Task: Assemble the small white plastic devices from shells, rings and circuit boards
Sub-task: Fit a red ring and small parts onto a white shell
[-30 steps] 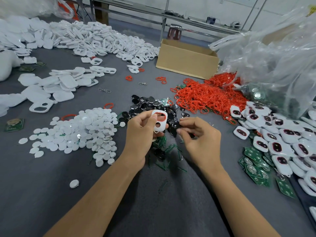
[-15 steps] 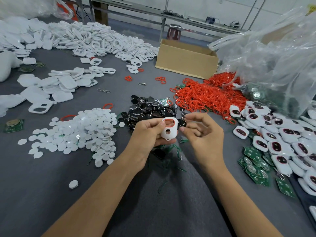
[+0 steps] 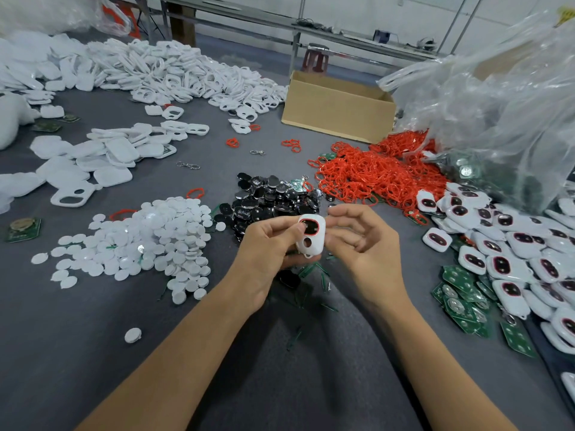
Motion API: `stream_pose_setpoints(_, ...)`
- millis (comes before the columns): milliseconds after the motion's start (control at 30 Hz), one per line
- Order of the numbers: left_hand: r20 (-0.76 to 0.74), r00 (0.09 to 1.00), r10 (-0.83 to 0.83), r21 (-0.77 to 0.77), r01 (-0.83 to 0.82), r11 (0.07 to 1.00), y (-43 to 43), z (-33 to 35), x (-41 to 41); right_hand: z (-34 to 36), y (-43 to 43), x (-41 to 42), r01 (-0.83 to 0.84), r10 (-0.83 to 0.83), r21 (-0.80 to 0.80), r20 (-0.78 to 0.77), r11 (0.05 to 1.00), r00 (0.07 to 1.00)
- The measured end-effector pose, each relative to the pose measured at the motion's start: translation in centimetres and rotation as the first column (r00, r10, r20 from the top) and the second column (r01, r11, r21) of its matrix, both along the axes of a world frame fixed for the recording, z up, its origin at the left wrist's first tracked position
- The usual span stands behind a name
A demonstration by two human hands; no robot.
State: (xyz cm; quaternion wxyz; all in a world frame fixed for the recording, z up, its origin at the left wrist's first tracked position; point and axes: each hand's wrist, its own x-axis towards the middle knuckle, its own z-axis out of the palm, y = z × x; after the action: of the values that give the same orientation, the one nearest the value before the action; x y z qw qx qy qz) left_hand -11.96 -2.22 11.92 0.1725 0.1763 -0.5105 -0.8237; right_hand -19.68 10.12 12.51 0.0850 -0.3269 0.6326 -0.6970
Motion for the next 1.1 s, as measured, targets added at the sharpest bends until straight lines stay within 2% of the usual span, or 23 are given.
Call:
stream_pose_setpoints(167,0.003,0.999,0.039,-0.063,-0.039,0.997,-0.01,-0.17,0.02,-0.13,0.03,-0.47,-0.048,0.054,-0.038,0.185,0.998,0.981)
stream_pose_setpoints(300,0.004,1.000,0.010,-0.093,-0.009,0.996,0.16,-0.18,0.07,-0.47,-0.07,-0.68,-0.047,0.044,0.009,0.227,0.999,0.973)
stream_pose_setpoints(467,0.009,1.000,0.004,-0.105,-0.003,0.994,-0.12,-0.23,0.23,-0.36,-0.08,-0.77,-0.079,0.077,-0.005,0.299,0.997,0.951)
stream_pose_setpoints(567,0.017,0.999,0.052,-0.200,-0.047,0.979,-0.09,-0.39,0.12,-0.41,-0.05,-0.82,-0.081,0.080,-0.009,0.342,0.997,0.936)
stream_pose_setpoints(700,0.038,0.994,0.106,-0.431,-0.079,0.899,0.19,-0.75,-0.20,-0.70,-0.10,-0.78,-0.070,0.057,0.026,0.333,0.997,0.941)
stream_pose_setpoints(867,0.026,0.994,0.106,-0.439,-0.084,0.895,0.20,-0.72,-0.13,-0.76,-0.30,-0.61,-0.064,0.049,0.036,0.324,0.997,0.945)
stream_pose_setpoints(1100,0.020,0.996,0.092,-0.521,-0.068,0.851,0.46,-0.59,-0.01,-0.63,-0.26,-0.10,0.046,-0.068,0.079,0.299,0.996,0.952)
